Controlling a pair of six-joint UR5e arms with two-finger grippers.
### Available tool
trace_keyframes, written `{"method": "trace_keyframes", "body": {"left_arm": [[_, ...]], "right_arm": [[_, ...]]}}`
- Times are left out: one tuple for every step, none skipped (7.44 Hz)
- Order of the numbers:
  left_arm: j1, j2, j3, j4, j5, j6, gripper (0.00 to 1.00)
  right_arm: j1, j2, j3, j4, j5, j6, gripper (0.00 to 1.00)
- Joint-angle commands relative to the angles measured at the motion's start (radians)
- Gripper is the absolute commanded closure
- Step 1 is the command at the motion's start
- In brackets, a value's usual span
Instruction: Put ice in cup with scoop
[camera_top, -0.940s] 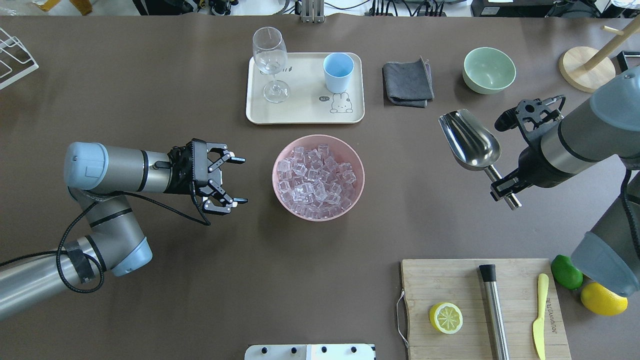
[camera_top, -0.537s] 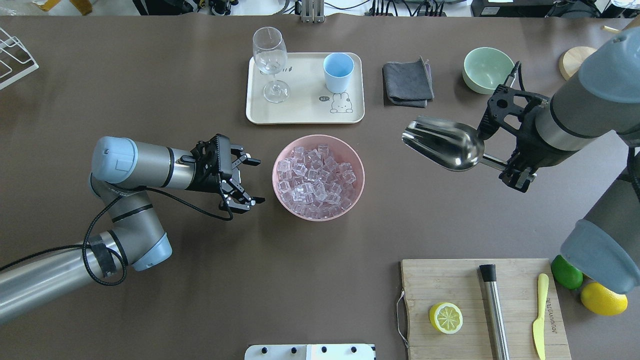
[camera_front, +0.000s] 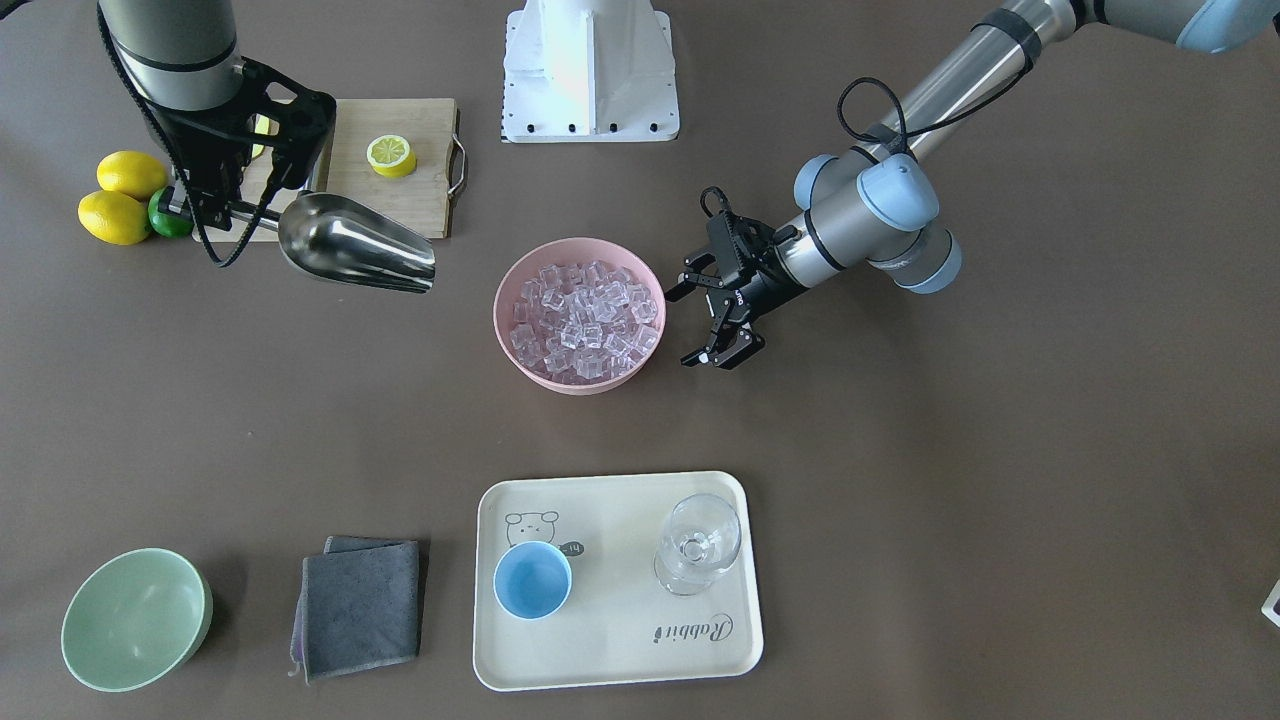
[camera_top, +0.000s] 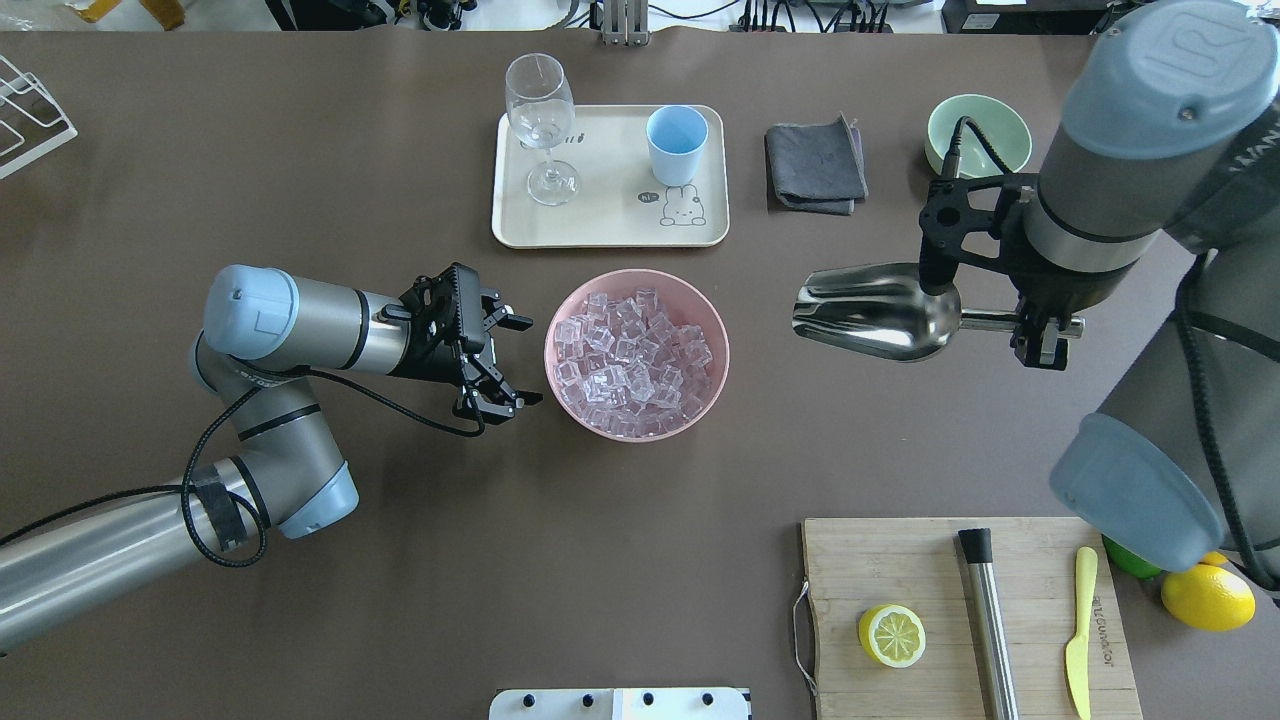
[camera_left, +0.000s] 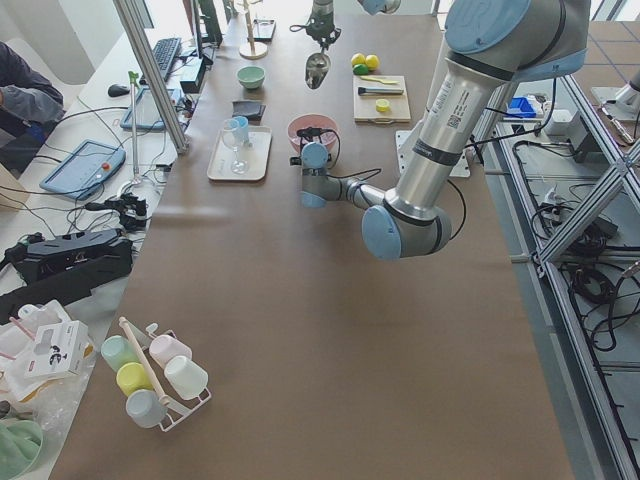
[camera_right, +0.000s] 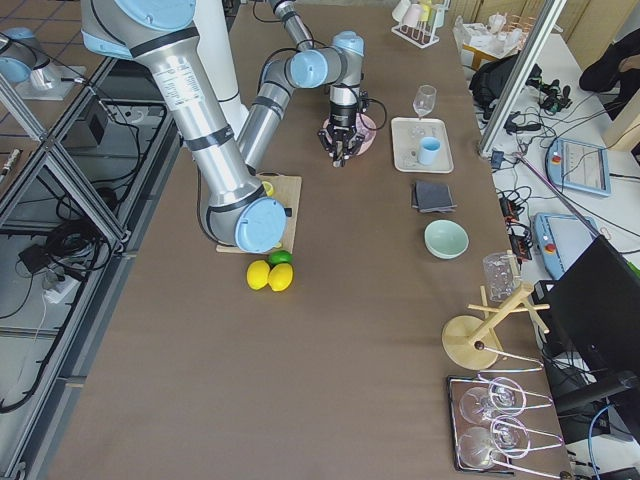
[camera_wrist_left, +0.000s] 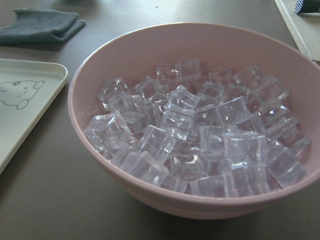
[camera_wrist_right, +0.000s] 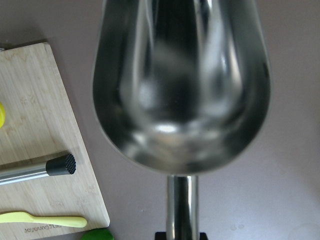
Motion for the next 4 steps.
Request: {"method": "trace_keyframes", "body": {"left_arm": [[0.020, -0.011, -0.001, 0.002, 0.000, 0.000, 0.02], [0.029, -0.011, -0.002, 0.002, 0.001, 0.000, 0.02], [0.032, -0.011, -0.002, 0.002, 0.001, 0.000, 0.02], [0.032, -0.011, -0.003, 0.002, 0.001, 0.000, 0.02]], "right_arm": [[-0.024, 0.209, -0.167, -0.158, -0.056, -0.091, 1.00], [-0.024, 0.278, -0.233, -0.201, -0.062, -0.108, 1.00], [-0.035, 0.319, -0.264, -0.250, -0.082, -0.128, 1.00], [-0.074, 0.348, -0.289, -0.263, -0.096, -0.125, 1.00]]}}
